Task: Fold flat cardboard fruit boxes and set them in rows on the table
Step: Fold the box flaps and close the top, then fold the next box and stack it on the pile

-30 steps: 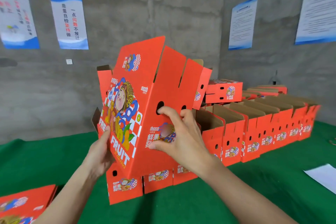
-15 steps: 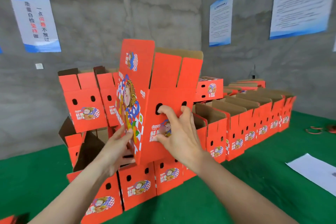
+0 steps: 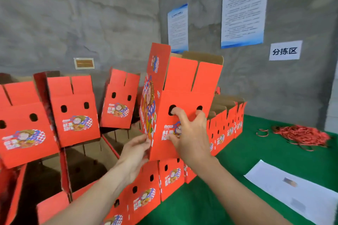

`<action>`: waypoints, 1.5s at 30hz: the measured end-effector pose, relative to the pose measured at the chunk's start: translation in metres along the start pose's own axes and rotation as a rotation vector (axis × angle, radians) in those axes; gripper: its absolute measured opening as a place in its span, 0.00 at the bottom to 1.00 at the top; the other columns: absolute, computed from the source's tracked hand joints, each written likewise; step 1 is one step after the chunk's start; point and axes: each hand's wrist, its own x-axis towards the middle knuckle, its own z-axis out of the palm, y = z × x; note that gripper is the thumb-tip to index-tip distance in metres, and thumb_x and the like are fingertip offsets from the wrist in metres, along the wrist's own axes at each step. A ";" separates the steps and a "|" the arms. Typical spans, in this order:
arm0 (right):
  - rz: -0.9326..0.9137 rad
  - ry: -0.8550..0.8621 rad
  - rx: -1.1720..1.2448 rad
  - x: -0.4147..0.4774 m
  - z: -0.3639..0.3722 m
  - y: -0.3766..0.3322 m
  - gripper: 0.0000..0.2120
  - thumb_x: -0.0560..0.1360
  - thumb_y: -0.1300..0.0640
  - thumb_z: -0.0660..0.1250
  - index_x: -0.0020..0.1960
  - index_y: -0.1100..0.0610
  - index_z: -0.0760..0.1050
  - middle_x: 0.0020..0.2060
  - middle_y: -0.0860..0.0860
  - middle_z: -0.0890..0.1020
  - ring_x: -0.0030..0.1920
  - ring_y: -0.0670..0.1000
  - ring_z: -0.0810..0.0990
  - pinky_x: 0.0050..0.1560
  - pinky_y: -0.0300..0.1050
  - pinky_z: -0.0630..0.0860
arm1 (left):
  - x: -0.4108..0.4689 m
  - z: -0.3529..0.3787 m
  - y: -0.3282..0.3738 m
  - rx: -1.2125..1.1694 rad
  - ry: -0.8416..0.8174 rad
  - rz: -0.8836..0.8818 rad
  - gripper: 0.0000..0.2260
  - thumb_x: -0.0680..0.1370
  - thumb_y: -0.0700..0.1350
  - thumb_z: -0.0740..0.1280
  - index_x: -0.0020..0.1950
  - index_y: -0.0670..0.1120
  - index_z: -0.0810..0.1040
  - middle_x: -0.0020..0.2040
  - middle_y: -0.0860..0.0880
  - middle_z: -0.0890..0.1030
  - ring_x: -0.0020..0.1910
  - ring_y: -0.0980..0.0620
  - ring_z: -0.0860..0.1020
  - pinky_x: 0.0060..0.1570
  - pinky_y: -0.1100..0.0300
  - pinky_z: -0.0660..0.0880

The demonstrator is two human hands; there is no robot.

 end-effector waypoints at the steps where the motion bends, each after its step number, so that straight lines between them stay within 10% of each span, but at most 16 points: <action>1: 0.017 0.006 -0.022 0.011 0.004 0.014 0.30 0.70 0.56 0.73 0.63 0.37 0.62 0.64 0.59 0.60 0.65 0.58 0.61 0.55 0.48 0.71 | 0.016 0.010 -0.003 -0.003 -0.013 0.000 0.12 0.79 0.37 0.63 0.63 0.42 0.76 0.48 0.43 0.84 0.43 0.49 0.82 0.39 0.57 0.77; 9: 0.102 0.104 -0.194 0.105 0.062 0.100 0.30 0.71 0.60 0.70 0.66 0.39 0.63 0.63 0.59 0.59 0.62 0.60 0.61 0.46 0.49 0.69 | 0.136 0.065 -0.012 0.153 -0.269 -0.002 0.16 0.83 0.40 0.53 0.60 0.55 0.75 0.47 0.59 0.83 0.52 0.57 0.78 0.59 0.54 0.68; 12: 0.138 0.076 -0.267 0.142 0.089 0.125 0.31 0.73 0.67 0.62 0.68 0.41 0.62 0.64 0.60 0.59 0.64 0.62 0.61 0.48 0.51 0.69 | 0.167 0.061 -0.024 0.560 -0.313 0.141 0.18 0.84 0.45 0.51 0.73 0.56 0.65 0.71 0.57 0.68 0.72 0.55 0.62 0.72 0.55 0.54; 17: 0.187 -0.031 -0.366 0.161 0.129 0.165 0.35 0.75 0.64 0.59 0.74 0.36 0.54 0.74 0.64 0.43 0.66 0.62 0.60 0.57 0.54 0.69 | 0.188 0.037 -0.063 1.292 -0.354 0.306 0.19 0.84 0.46 0.50 0.75 0.49 0.63 0.74 0.51 0.65 0.73 0.53 0.62 0.67 0.66 0.58; 23: 0.256 0.004 -0.366 0.154 0.167 0.192 0.44 0.72 0.62 0.59 0.75 0.39 0.35 0.74 0.63 0.33 0.74 0.66 0.47 0.60 0.60 0.68 | 0.188 0.029 -0.074 1.298 0.015 0.492 0.16 0.81 0.40 0.56 0.68 0.51 0.72 0.70 0.50 0.71 0.72 0.51 0.63 0.73 0.53 0.54; 29: 0.412 -0.262 -0.333 0.188 0.156 0.193 0.44 0.76 0.57 0.62 0.76 0.47 0.31 0.73 0.69 0.37 0.73 0.71 0.49 0.67 0.58 0.63 | 0.185 0.005 -0.068 1.147 0.114 0.468 0.13 0.80 0.36 0.58 0.62 0.42 0.77 0.62 0.44 0.76 0.63 0.48 0.73 0.58 0.69 0.62; 37: 0.348 -0.361 -0.134 0.137 0.163 0.172 0.37 0.77 0.58 0.63 0.78 0.56 0.43 0.76 0.61 0.41 0.76 0.63 0.50 0.72 0.54 0.59 | 0.173 -0.015 -0.058 1.221 0.114 0.369 0.13 0.80 0.41 0.62 0.63 0.44 0.76 0.60 0.45 0.78 0.60 0.48 0.76 0.61 0.61 0.68; 45: -0.105 -0.224 0.180 0.075 0.148 0.034 0.12 0.77 0.63 0.60 0.58 0.60 0.77 0.51 0.59 0.82 0.54 0.59 0.78 0.56 0.52 0.72 | 0.120 -0.049 -0.038 1.161 -0.088 0.390 0.18 0.81 0.40 0.59 0.71 0.44 0.67 0.68 0.48 0.73 0.68 0.50 0.70 0.62 0.67 0.64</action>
